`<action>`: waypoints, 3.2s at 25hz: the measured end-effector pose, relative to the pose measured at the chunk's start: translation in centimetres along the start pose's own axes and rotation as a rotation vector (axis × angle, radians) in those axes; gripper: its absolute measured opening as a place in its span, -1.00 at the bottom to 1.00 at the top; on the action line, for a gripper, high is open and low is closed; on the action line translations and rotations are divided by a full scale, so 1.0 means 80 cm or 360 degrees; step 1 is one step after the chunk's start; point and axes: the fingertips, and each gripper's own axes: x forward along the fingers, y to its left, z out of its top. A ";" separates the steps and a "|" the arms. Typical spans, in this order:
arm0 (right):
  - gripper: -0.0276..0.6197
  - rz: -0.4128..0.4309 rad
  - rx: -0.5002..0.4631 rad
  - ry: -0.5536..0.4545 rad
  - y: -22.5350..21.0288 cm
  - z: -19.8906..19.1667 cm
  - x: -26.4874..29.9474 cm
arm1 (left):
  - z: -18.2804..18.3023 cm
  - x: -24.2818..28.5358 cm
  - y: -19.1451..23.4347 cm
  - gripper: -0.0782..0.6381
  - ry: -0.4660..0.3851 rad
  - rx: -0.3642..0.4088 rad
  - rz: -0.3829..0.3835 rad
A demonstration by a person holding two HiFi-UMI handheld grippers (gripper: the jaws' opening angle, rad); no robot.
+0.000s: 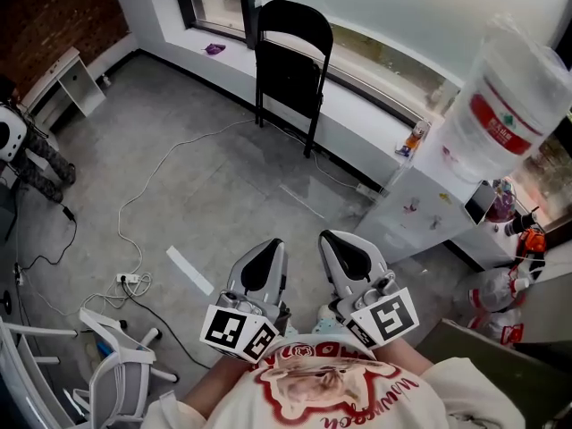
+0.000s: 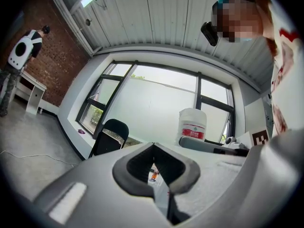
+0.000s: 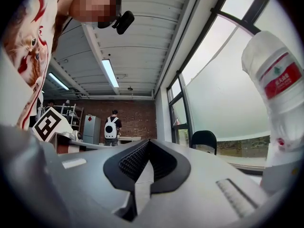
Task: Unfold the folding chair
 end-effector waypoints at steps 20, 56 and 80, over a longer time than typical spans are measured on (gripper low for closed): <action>-0.83 0.0002 -0.0074 -0.0041 0.058 0.001 0.055 | 0.024 -0.033 0.067 -0.78 -0.0024 -0.0007 -0.0013; -0.83 -0.0011 0.0026 -0.0126 -0.236 0.006 0.243 | 0.039 0.297 0.147 -0.78 0.0077 0.0072 -0.0033; -0.84 0.0059 0.0081 -0.0048 -0.355 -0.015 0.331 | 0.040 0.428 0.208 -0.78 0.0068 0.0015 0.0103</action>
